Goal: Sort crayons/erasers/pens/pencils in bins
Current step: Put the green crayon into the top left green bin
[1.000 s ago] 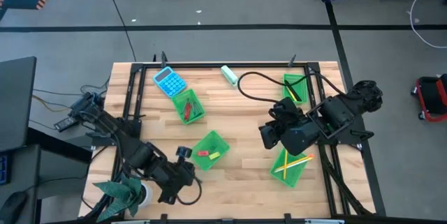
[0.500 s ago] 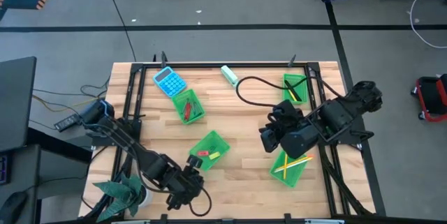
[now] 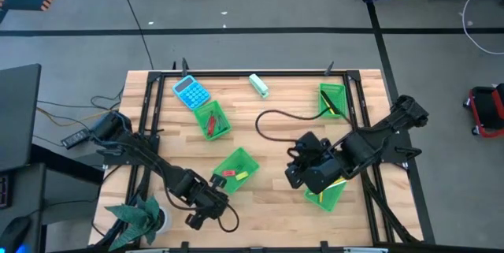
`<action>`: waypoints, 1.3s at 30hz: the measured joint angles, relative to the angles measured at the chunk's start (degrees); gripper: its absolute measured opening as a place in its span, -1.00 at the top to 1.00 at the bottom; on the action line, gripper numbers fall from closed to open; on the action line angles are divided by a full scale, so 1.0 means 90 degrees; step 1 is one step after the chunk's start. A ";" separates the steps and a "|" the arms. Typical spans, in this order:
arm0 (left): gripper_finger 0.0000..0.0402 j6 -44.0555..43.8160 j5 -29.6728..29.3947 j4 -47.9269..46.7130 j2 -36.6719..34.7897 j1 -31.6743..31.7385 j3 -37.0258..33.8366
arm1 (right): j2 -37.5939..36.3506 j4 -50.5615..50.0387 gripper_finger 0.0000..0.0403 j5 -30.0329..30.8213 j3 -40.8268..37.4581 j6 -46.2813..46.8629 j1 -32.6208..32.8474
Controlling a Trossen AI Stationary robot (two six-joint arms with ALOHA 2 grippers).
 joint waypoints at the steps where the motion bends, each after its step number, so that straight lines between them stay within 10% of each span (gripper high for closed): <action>1: 0.42 0.0001 0.0050 0.0060 0.0000 0.0017 -0.0097 | 0.0001 0.0050 0.22 -0.0097 -0.0120 0.0017 0.0030; 39: 0.49 0.0784 0.0269 0.0413 0.0677 0.0521 -0.0933 | -0.0002 0.0172 0.22 0.0390 -0.0424 0.0222 0.0143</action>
